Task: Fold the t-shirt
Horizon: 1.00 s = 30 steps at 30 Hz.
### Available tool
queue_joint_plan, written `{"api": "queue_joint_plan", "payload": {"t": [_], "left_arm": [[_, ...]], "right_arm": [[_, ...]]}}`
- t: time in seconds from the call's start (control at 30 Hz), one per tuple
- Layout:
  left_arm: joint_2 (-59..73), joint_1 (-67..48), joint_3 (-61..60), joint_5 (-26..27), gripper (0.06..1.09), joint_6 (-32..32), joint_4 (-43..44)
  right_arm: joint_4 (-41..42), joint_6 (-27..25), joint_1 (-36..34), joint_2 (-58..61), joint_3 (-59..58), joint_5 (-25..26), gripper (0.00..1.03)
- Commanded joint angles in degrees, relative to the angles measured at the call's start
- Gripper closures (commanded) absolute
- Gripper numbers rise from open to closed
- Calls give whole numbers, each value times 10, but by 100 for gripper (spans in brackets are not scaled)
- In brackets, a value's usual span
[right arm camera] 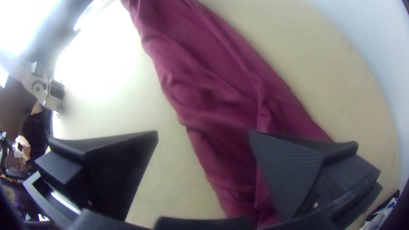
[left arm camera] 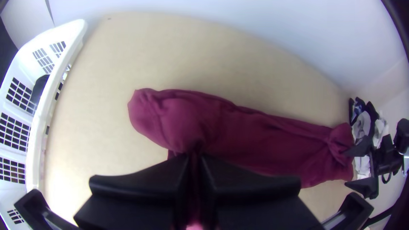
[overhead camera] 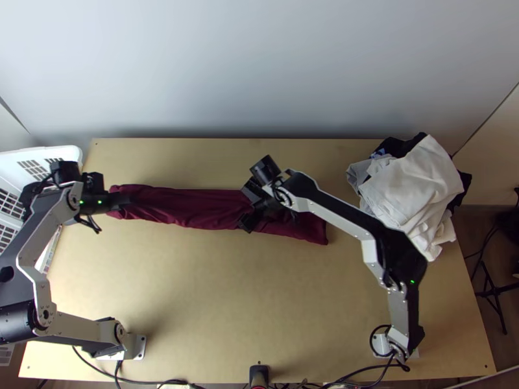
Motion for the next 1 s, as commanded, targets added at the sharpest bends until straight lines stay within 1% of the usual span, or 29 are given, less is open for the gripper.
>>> {"api": "queue_joint_plan", "payload": {"t": [0.0,0.17,0.33,0.53,0.73,0.97], "left_arm": [[-14,35,45,19,105,8,-27],[-20,35,84,49,105,-5,-57],[-30,-2,104,50,105,-27,-60],[-34,-46,130,64,105,-64,-60],[-37,-98,152,64,105,-80,-59],[-30,-165,172,64,105,-99,-55]], "right_arm": [[1,9,0,51,39,-12,3],[1,9,-8,80,49,-18,3],[1,9,-21,109,46,-28,3],[1,9,-24,118,36,-30,3],[-9,5,-25,51,31,-32,3],[-72,3,-49,-75,20,-34,3]]}}
